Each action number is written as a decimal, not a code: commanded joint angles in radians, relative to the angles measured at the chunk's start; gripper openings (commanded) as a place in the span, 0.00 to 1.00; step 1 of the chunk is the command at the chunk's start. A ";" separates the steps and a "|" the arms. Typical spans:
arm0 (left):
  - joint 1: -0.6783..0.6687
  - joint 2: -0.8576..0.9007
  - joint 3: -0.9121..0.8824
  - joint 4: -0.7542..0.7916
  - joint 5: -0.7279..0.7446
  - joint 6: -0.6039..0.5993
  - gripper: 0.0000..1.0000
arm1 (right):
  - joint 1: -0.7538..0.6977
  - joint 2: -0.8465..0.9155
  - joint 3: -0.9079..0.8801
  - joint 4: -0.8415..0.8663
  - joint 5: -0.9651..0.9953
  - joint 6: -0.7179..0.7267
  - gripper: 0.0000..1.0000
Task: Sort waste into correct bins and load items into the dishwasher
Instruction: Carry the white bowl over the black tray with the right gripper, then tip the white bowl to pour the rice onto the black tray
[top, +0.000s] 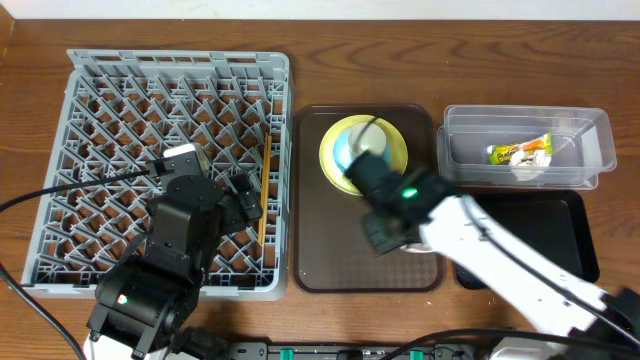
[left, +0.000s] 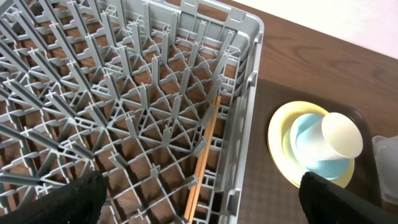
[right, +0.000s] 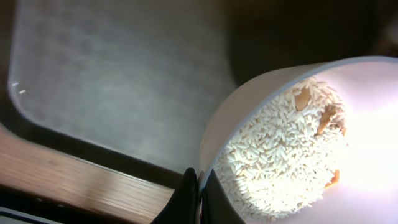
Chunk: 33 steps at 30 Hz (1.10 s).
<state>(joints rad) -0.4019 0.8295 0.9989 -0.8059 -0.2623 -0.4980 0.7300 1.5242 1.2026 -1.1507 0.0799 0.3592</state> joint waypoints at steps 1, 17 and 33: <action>0.004 0.001 0.006 -0.002 -0.012 -0.001 1.00 | -0.146 -0.118 0.027 -0.037 0.016 0.006 0.01; 0.004 0.001 0.006 -0.002 -0.012 -0.001 1.00 | -0.929 -0.340 -0.055 -0.056 -0.476 -0.307 0.01; 0.004 0.001 0.006 -0.002 -0.012 -0.001 1.00 | -1.509 -0.340 -0.475 0.215 -1.203 -0.542 0.01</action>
<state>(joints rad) -0.4019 0.8295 0.9989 -0.8059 -0.2623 -0.4980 -0.6762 1.1900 0.7799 -0.9562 -0.9028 -0.1219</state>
